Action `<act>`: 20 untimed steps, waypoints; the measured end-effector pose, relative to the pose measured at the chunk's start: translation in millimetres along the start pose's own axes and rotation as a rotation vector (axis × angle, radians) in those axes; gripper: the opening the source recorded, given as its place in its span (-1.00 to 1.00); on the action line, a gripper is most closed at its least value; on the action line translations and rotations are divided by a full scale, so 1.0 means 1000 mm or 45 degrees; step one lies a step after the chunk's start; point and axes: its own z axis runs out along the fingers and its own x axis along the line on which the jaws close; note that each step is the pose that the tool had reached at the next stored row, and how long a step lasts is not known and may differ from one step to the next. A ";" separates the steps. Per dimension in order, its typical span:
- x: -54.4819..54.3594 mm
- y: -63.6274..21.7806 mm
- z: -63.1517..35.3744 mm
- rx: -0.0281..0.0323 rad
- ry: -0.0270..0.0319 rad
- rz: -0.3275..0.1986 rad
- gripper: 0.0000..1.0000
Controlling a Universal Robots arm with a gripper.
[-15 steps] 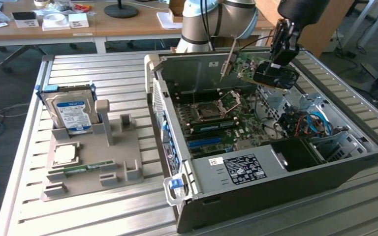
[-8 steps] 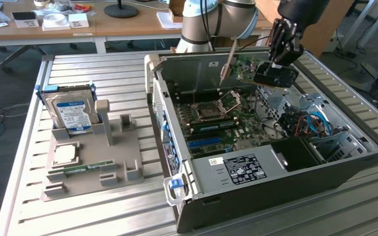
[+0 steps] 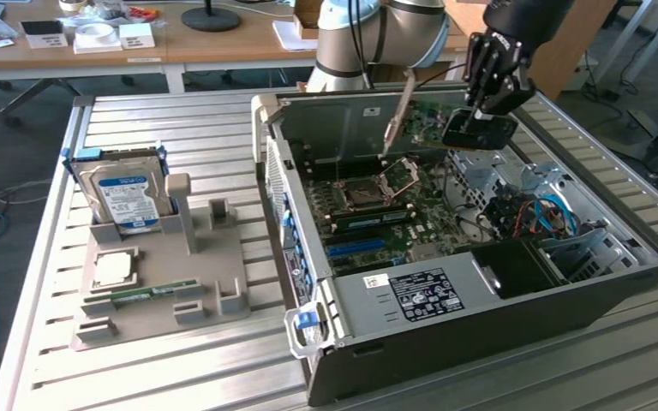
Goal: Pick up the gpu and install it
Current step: 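Insert the gpu into the slot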
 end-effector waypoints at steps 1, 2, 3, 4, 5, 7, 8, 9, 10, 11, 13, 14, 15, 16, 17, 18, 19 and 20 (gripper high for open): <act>0.000 0.0000 0.0000 -0.0002 0.0007 -0.022 -0.47; 0.000 0.0000 0.0001 -0.0006 0.0013 -0.046 -0.47; 0.000 0.0000 0.0001 -0.0010 0.0020 -0.070 -0.47; 0.000 0.0000 0.0001 -0.0013 0.0026 -0.093 -0.47; 0.000 0.0000 0.0002 -0.0017 0.0033 -0.116 -0.47; 0.000 0.0000 0.0003 -0.0023 0.0045 -0.162 -0.47; 0.000 0.0000 0.0003 -0.0027 0.0052 -0.184 -0.47; 0.000 0.0000 0.0003 -0.0030 0.0058 -0.207 -0.47; 0.000 0.0000 0.0003 -0.0034 0.0066 -0.229 -0.47; 0.000 0.0000 0.0003 -0.0036 0.0070 -0.248 -0.47; 0.000 0.0000 0.0003 -0.0038 0.0074 -0.260 -0.47; 0.000 0.0000 0.0003 -0.0038 0.0074 -0.260 -0.47; 0.000 0.0000 0.0003 -0.0038 0.0074 -0.260 -0.47; 0.000 0.0000 0.0003 -0.0038 0.0073 -0.260 -0.47; 0.000 0.0000 0.0003 -0.0038 0.0074 -0.260 -0.47; 0.000 0.0000 0.0003 -0.0038 0.0074 -0.262 -0.47; 0.000 0.0000 0.0004 -0.0039 0.0075 -0.268 -0.47; 0.000 0.0000 0.0004 -0.0040 0.0078 -0.275 -0.47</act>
